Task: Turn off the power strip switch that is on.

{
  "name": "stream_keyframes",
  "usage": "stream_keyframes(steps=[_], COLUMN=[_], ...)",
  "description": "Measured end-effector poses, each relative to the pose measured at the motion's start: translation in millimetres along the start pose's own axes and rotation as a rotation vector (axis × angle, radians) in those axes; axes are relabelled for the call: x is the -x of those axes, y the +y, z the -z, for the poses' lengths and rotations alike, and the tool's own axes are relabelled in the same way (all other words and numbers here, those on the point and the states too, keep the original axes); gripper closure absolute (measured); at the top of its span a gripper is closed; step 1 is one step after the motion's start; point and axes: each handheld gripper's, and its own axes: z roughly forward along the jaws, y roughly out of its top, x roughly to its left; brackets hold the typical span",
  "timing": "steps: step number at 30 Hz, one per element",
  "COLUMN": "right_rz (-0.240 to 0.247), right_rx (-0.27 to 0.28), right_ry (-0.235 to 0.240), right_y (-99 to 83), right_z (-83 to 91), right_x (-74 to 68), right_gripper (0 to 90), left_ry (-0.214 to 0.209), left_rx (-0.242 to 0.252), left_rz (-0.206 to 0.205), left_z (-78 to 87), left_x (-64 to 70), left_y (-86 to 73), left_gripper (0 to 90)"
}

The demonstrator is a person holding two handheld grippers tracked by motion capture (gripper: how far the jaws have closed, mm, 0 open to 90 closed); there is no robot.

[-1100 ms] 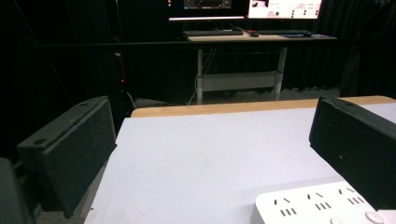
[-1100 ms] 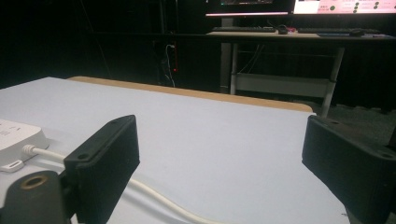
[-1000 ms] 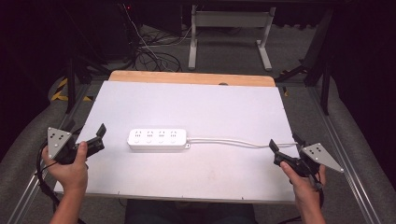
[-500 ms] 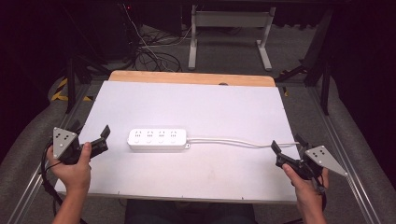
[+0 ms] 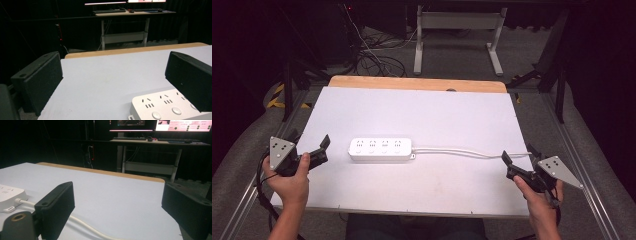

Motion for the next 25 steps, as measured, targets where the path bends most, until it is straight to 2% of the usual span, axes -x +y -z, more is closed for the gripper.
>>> stream_keyframes(steps=[15,25], right_rz=[0.012,0.009], right_rx=[-0.010,-0.019], right_ry=[0.003,0.017], right_y=[-0.9,-2.6], right_z=[-4.0,-8.9], right_x=[-1.5,-1.4], right_gripper=[11.6,11.7], left_ry=[-0.008,-0.007], left_rx=[-0.006,-0.019], left_rz=[-0.006,0.008], left_z=[-0.4,-2.5], left_x=[-0.5,-5.1], left_y=[-0.7,-5.1], left_gripper=[1.7,1.7])
